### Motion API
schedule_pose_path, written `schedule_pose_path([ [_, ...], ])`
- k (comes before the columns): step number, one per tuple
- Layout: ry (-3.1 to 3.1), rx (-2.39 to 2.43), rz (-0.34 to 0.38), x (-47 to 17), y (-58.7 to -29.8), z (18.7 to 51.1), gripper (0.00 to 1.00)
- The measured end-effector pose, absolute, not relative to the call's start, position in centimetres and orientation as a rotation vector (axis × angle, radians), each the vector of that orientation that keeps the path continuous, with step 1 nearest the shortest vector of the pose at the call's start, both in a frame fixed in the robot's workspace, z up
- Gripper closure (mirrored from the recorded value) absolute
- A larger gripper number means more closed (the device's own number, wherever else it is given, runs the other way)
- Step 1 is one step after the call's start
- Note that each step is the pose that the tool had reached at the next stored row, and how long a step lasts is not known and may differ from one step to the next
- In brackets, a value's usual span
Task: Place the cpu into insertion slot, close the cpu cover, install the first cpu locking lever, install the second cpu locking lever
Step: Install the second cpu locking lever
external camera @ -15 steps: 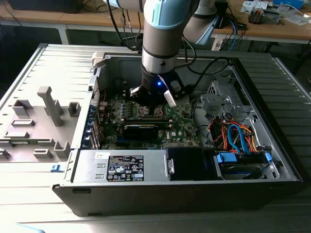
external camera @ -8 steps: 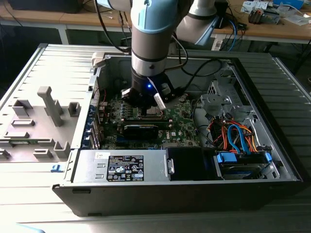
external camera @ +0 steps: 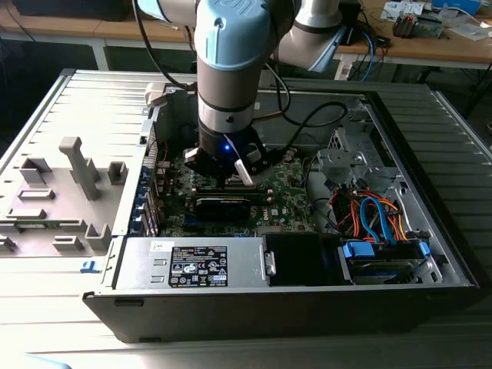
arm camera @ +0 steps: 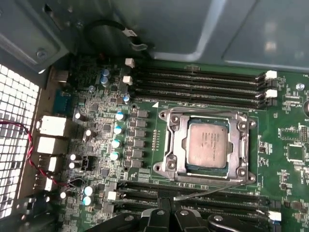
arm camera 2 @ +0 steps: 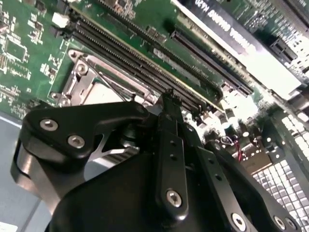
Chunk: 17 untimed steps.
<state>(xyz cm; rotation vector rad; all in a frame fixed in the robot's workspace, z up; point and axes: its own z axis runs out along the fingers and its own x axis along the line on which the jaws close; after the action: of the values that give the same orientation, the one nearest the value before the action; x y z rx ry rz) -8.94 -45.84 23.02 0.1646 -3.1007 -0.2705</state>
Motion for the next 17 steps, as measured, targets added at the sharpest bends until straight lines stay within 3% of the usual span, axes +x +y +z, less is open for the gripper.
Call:
schedule_pose_path([
  [17,-3.105,0.167,-0.279,-8.9,-46.4,26.1,0.89],
])
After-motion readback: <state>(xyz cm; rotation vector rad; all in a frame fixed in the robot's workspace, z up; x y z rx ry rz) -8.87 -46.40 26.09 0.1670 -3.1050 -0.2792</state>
